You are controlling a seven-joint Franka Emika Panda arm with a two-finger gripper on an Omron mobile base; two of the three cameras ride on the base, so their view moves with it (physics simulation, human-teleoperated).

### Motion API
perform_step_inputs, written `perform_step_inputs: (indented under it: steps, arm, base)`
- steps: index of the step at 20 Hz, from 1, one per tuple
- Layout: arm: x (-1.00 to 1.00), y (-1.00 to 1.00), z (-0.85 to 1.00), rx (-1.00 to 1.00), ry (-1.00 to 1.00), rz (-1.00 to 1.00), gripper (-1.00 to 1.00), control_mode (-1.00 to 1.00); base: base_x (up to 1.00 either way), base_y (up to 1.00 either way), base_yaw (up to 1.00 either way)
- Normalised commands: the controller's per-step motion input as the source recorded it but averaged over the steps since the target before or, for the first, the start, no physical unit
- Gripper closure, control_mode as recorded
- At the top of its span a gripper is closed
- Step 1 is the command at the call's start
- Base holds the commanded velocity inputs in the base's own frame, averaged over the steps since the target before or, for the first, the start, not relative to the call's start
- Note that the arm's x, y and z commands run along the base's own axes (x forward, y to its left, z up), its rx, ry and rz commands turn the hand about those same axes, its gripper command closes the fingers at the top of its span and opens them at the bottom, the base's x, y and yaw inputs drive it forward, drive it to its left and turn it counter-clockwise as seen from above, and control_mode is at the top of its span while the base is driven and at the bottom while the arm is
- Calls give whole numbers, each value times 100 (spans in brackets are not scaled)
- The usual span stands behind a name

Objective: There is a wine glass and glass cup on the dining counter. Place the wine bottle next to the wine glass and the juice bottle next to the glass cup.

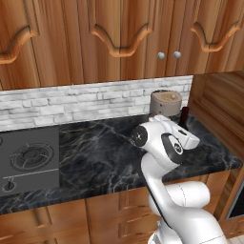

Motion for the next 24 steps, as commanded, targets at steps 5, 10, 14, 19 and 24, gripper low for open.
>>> perform_step_inputs:
  steps: [5,10,14,19,24]
  arm:
    - [0,0,0,0,0,0,100,100]
    - [0,0,0,0,0,0,100,100]
    - [0,0,0,0,0,0,100,100]
    - [0,0,0,0,0,0,100,100]
    - [0,0,0,0,0,0,100,100]
  base:
    - [0,0,0]
    - [0,0,0]
    - [-1,0,0]
    - [-28,0,6]
    - [-69,0,12]
